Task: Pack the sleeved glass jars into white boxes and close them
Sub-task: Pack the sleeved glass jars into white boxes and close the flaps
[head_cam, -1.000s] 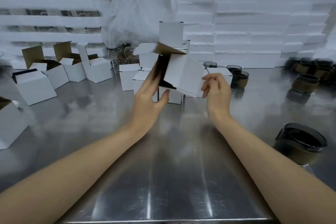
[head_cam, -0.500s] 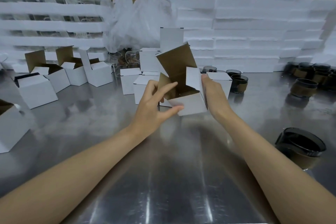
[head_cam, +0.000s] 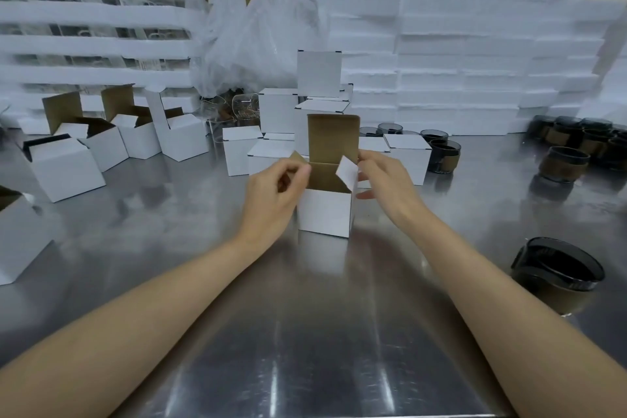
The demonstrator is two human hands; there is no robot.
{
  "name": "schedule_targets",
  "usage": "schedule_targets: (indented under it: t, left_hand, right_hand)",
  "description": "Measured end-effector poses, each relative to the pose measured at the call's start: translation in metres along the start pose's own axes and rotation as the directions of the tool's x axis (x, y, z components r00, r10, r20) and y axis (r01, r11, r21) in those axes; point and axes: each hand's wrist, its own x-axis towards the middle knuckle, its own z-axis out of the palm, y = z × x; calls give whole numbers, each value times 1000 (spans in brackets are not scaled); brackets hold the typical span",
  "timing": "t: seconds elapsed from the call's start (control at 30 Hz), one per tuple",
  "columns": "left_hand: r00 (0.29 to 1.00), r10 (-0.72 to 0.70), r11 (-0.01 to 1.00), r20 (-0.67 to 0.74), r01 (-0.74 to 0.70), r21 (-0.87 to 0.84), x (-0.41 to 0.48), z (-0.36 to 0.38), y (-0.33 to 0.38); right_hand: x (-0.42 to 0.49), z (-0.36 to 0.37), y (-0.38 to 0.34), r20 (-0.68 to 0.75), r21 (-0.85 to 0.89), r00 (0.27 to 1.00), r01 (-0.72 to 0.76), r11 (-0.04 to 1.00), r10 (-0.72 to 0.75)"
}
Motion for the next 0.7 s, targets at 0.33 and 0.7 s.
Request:
schedule_targets:
  t: [0.33,0.7]
  left_hand:
    - [958,-275,926,81,286,-247,2,3,1]
    - [785,-466,772,408,586,-245,8,-3,-8]
  right_hand:
    - [0,2,3,-53,70,998,32,997,-28]
    - [10,-5,24,-185,33,975,-119,992,123]
